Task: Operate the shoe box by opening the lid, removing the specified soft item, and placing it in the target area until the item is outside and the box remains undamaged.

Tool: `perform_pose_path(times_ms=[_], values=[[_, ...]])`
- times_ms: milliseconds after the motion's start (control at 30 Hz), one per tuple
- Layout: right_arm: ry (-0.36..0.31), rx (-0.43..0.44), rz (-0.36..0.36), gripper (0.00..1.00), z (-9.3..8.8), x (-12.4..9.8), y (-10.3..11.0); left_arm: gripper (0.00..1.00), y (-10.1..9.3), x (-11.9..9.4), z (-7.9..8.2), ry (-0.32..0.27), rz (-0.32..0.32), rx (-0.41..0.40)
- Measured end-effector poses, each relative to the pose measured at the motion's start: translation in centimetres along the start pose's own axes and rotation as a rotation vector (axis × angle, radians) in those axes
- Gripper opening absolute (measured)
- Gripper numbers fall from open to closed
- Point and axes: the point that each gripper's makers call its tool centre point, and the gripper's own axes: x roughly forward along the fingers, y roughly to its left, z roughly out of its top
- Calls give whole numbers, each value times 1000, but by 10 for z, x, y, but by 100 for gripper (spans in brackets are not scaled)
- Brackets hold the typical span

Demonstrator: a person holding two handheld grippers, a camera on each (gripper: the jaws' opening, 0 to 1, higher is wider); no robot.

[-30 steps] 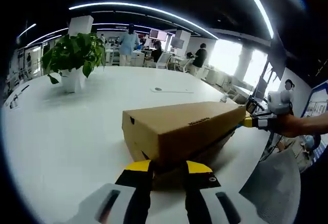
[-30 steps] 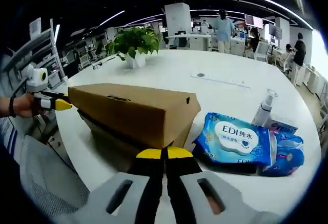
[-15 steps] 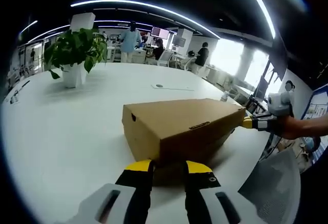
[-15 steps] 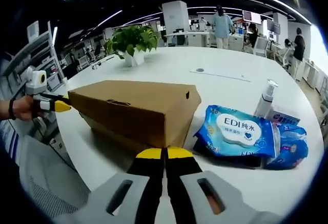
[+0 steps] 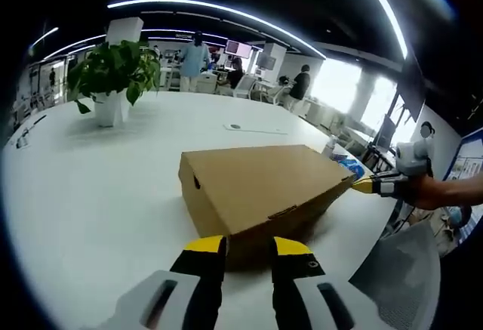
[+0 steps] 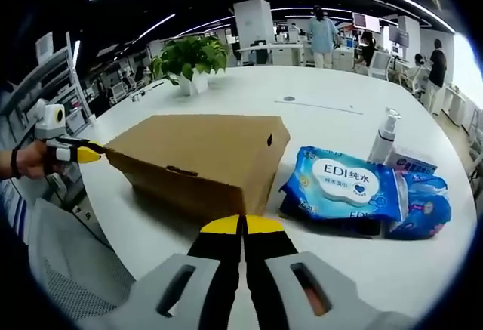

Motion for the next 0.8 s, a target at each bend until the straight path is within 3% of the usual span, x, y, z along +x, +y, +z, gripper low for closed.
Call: perform_pose_path(times_ms=[100, 233, 433, 533, 633, 667, 733, 800], values=[[-6, 8, -6, 0, 3, -3, -2, 24, 3, -2, 5, -23, 12, -45], [-34, 60, -21, 2, 11, -7, -7, 28, 17, -4, 12, -60, 84, -138], [-109, 212, 23, 23, 31, 1, 0, 34, 23, 6, 20, -123, 98, -340], [-84, 202, 24, 24, 28, 11, 4, 34, 22, 16, 13, -88, 115, -326], [-60, 200, 31, 23, 22, 17, 8, 33, 11, 25, 2, -37, 74, -344], [-51, 232, 27, 23, 18, 19, 8, 33, 8, 26, -4, -7, 60, -336], [-31, 298, 30, 24, 12, 22, 8, 33, 10, 28, -13, 30, 97, -286], [-20, 306, 39, 25, 6, 25, 5, 33, 12, 30, -15, 31, 95, -314]])
